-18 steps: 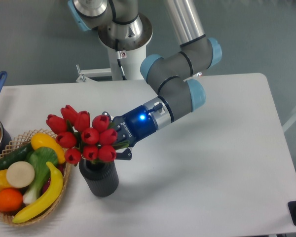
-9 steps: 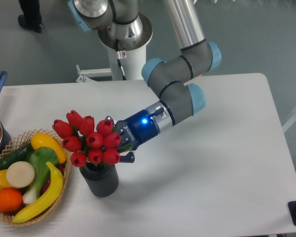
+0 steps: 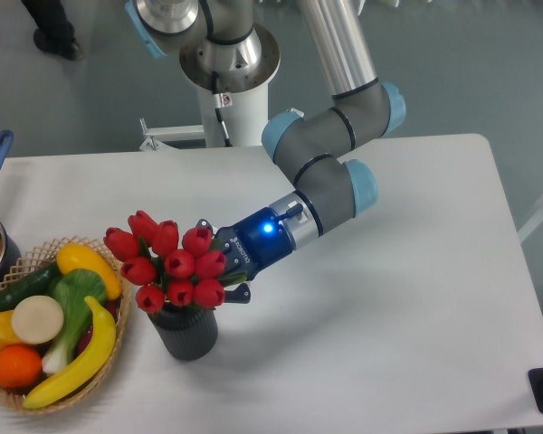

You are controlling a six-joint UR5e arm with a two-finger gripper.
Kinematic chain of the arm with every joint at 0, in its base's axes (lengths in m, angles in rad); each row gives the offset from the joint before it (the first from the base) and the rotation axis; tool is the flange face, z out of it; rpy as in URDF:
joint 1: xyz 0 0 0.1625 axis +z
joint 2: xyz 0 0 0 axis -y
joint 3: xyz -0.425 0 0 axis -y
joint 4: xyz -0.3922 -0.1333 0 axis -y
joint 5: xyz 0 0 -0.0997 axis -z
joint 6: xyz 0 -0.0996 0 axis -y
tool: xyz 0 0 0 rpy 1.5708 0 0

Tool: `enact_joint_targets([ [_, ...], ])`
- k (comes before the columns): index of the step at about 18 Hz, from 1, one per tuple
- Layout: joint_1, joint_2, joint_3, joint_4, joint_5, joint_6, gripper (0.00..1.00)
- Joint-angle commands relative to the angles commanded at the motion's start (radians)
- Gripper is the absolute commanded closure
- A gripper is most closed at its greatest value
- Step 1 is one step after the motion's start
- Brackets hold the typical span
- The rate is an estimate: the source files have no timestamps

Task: Insert the flowers into the vase
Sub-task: 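Hold the bouquet in the vase and settle the stems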

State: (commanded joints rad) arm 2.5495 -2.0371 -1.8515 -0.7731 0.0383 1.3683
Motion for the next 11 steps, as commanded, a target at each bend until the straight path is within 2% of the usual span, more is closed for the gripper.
enact_joint_targets([
  [11, 0.0, -0.003, -0.018, 0.002, 0.008, 0.014, 0.77],
])
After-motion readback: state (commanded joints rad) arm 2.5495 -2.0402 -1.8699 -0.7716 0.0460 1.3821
